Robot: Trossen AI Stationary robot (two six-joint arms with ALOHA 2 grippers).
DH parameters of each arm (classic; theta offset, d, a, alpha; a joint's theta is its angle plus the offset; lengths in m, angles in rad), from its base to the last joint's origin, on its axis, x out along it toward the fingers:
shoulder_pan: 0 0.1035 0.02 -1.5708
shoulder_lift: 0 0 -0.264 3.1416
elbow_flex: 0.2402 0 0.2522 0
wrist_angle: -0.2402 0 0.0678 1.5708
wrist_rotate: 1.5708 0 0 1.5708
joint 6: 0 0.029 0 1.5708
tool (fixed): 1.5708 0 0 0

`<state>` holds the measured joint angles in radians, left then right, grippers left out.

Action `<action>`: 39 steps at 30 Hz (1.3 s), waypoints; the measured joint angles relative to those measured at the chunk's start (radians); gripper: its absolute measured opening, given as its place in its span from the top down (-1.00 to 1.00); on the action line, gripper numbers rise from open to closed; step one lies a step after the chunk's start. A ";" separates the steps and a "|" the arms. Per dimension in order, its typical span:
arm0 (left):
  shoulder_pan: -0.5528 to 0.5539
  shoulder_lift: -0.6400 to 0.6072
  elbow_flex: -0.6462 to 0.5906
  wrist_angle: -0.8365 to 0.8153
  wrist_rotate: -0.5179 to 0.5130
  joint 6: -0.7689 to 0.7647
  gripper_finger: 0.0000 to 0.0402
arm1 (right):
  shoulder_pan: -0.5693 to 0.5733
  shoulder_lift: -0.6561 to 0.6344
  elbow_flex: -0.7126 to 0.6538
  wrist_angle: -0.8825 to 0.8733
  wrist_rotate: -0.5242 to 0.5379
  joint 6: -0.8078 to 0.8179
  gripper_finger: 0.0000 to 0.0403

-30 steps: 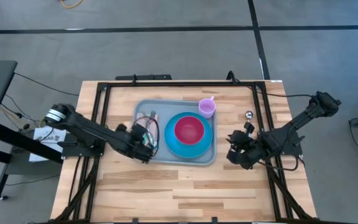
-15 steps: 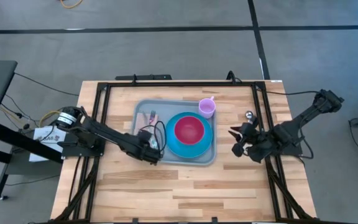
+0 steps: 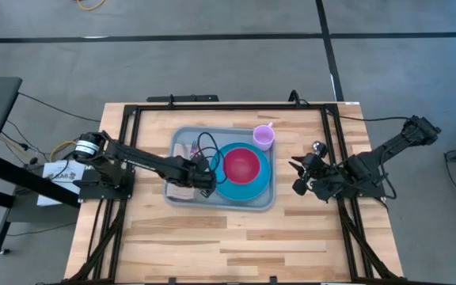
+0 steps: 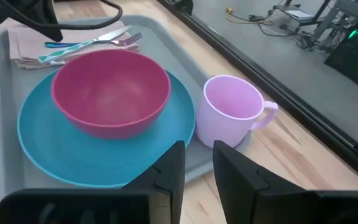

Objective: Set up tray
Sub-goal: Put the white knife on the brown napkin to the left of the fork

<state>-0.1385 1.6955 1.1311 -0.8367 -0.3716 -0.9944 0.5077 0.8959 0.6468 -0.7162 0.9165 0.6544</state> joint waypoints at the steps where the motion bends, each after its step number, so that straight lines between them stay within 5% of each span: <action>1: 0.006 0.000 0.001 0.000 0.013 0.009 0.93 | -0.003 0.000 0.000 0.000 0.000 0.000 0.62; 11: 0.033 0.006 0.001 -0.050 0.116 -0.052 0.57 | -0.066 0.000 0.000 0.003 0.008 -0.051 0.62; 18: 0.041 0.006 -0.001 -0.085 -0.039 -0.233 0.47 | -0.109 0.000 0.000 0.003 0.009 -0.086 0.62; 25: 0.044 0.019 -0.058 -0.092 -0.063 -0.462 0.46 | -0.138 0.000 0.000 -0.008 0.004 -0.088 0.62; 39: 0.050 0.077 -0.080 -0.062 -0.170 -0.560 0.46 | -0.137 0.000 0.001 -0.008 0.002 -0.087 0.62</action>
<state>-0.0887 1.7721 1.0508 -0.8983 -0.5415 -1.5545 0.3706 0.8963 0.6476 -0.7242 0.9180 0.5671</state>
